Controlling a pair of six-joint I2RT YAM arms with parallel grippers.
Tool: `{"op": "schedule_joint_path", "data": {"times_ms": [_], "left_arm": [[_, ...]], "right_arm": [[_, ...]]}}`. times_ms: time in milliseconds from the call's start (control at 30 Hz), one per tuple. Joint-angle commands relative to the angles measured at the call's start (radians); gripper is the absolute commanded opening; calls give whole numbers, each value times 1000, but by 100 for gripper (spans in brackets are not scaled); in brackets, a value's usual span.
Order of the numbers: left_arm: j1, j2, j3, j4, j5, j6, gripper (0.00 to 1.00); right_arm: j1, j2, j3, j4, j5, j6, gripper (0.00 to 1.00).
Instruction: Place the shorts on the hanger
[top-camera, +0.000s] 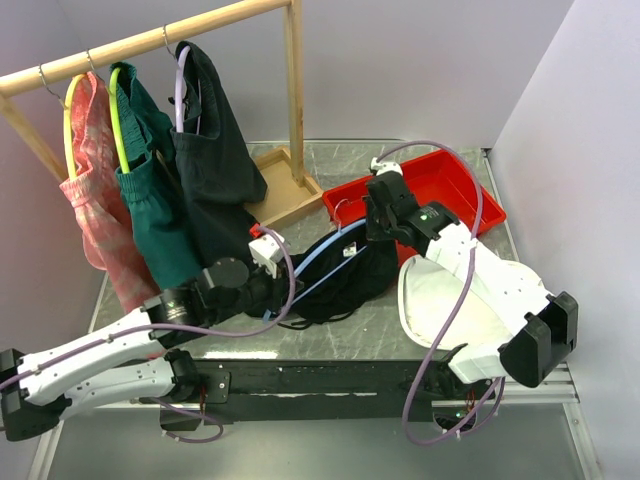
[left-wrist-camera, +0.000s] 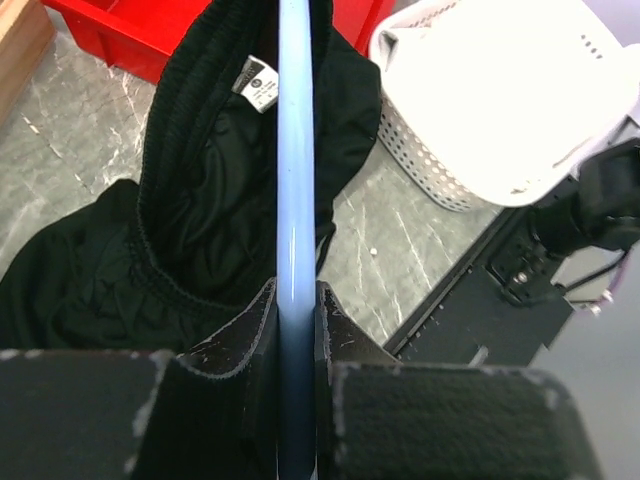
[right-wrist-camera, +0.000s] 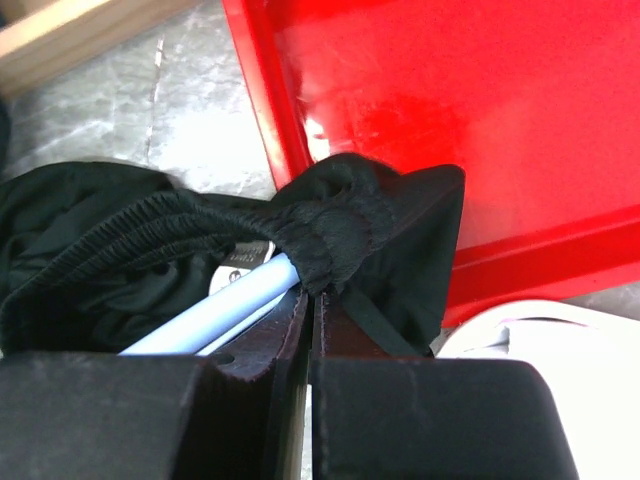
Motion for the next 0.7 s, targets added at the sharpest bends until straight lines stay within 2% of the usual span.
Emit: {"op": "schedule_joint_path", "data": {"times_ms": [0,133,167,333,367,467,667], "left_arm": [[-4,24,-79,289,-43,-11,1],[-4,74,-96,338,-37,-47,1],[-4,88,-98,340,-34,-52,1],[-4,108,-99,323,-45,-61,1],[-4,116,-98,297,-48,-61,1],[-4,131,-87,276,-46,-61,1],[-4,172,-56,256,-25,-57,1]], "right_arm": [[5,-70,-67,148,-91,23,6],[3,-106,-150,232,-119,30,11],[2,-116,-158,240,-117,35,17],[3,-191,-225,292,-128,55,31],[3,-248,-244,314,-145,58,37],[9,-354,-310,412,-209,61,44],[71,-411,-373,542,-188,35,47]]}}
